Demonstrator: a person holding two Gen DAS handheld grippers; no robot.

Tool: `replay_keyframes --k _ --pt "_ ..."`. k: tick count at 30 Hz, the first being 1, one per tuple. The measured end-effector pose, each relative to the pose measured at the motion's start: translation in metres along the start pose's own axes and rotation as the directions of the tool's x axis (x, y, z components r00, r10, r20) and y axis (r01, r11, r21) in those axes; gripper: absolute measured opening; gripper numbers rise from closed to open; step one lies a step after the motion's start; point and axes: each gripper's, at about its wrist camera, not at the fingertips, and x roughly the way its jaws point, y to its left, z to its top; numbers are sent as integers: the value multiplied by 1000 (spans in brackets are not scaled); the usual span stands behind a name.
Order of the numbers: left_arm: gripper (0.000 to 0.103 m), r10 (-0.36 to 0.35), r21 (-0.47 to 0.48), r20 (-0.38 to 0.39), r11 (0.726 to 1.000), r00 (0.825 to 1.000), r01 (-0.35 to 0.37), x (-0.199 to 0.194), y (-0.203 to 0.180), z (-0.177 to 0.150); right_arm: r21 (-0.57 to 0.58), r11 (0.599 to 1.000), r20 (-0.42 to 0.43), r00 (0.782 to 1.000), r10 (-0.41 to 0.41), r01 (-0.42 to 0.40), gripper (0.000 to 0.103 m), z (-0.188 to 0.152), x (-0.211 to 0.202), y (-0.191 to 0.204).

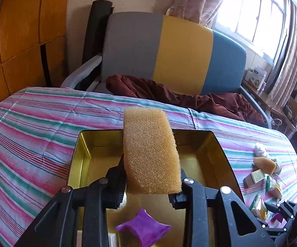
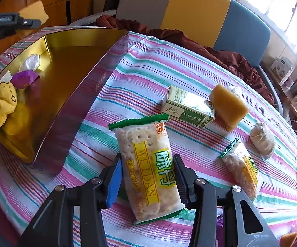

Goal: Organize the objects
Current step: 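Lower the yellow sponge into the gold tray and open left gripper while right holds the cracker pack, then carry the WEIDAN cracker pack into the gold tray and open the right gripper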

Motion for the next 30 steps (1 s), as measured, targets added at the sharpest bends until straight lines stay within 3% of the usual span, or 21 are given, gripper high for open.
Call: replay_keyframes --k 5,8,13,15,17,24,30 --pt "33 6 -63 -112 998 994 -14 36 13 1 -1 1000 -2 1000 0 0 48 0 1 1" --pt "34 25 -49 -184 998 983 -35 54 12 -6 -2 1000 -3 1000 1 -1 48 1 2 1" --pt "45 73 -48 -275 995 959 -89 70 19 -24 -8 1000 -10 1000 -4 4 48 0 5 3" --pt "56 68 -70 -258 994 964 -89 61 21 -28 -7 1000 -13 1000 -6 5 48 0 5 3" --pt "60 68 -70 -238 994 969 -87 50 20 -31 -7 1000 -12 1000 -7 7 48 -1 6 3" --pt "60 145 -5 -64 989 987 -146 -17 1 -46 -11 1000 -2 1000 -15 15 48 -2 5 3" --pt "60 168 62 62 983 984 -172 -73 -23 -66 0 1000 7 1000 -16 16 47 -3 5 3"
